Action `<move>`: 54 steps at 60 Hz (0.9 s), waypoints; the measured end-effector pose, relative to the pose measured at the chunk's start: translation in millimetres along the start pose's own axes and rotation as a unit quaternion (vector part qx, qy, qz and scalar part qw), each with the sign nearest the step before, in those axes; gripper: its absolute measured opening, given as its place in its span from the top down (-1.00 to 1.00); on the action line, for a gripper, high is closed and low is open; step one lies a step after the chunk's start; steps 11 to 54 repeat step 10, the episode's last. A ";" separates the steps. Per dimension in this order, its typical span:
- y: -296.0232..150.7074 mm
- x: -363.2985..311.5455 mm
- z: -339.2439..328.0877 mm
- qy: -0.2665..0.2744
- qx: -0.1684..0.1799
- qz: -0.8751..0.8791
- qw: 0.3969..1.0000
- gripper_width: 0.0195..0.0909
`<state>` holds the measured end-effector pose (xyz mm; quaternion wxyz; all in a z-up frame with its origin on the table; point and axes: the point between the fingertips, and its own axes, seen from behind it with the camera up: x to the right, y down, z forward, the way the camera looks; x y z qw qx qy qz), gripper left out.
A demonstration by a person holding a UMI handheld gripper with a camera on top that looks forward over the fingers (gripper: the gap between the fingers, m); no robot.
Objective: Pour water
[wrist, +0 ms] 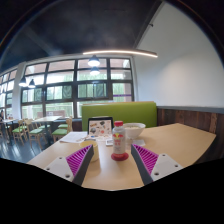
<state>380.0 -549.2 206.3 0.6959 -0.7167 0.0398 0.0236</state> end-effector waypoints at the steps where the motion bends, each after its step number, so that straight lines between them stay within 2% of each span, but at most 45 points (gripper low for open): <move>1: 1.4 3.0 -10.4 -0.002 -0.002 0.001 1.000 -0.77; 10: -0.2 30.0 -83.3 -0.008 -0.008 0.002 1.000 -0.76; 54: -0.2 30.0 -83.3 -0.008 -0.008 0.002 1.000 -0.76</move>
